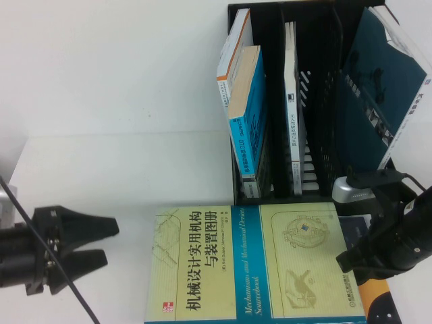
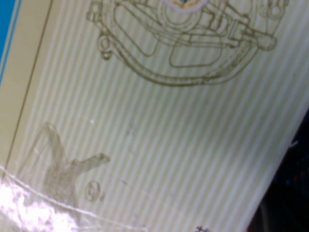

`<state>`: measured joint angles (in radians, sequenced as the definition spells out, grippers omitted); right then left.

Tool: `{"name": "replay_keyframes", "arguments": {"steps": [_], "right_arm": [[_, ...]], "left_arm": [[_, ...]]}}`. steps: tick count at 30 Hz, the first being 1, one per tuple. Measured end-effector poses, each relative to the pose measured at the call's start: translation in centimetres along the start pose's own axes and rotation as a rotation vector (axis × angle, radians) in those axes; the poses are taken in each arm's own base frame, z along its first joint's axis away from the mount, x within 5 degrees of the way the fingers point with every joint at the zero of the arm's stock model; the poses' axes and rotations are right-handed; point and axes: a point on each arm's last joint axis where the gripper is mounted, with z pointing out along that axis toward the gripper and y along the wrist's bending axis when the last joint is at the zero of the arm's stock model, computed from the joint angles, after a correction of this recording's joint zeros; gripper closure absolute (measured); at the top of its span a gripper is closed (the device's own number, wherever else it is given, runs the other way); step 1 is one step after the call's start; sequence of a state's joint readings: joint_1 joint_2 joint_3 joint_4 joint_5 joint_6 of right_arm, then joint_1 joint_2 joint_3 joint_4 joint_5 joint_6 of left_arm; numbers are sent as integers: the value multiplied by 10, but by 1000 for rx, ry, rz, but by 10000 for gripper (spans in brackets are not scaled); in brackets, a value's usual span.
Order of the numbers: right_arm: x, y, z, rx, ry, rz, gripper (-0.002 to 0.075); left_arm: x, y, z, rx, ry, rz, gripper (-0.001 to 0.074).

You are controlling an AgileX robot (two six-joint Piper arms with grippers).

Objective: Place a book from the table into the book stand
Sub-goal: Push book with right arm, then pick up the book with your left arm

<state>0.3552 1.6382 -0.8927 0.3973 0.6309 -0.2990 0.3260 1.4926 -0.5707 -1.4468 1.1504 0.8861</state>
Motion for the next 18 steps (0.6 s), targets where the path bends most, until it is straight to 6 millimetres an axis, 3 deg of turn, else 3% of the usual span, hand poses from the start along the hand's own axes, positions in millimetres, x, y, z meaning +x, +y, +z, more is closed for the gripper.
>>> {"name": "replay_keyframes", "arguments": {"steps": [9,14,18], "right_arm": [[-1,0,0,-4,-1,-14,718],[-1,1,0,-13,-2,-13,718],[-1,3,1,-30,1,-30,718]], "left_arm": [[-9,31,15,-8,46,-71,182],[-7,47,37,-1,102,-155,181],[1,46,61,21,147,-167,172]]}}
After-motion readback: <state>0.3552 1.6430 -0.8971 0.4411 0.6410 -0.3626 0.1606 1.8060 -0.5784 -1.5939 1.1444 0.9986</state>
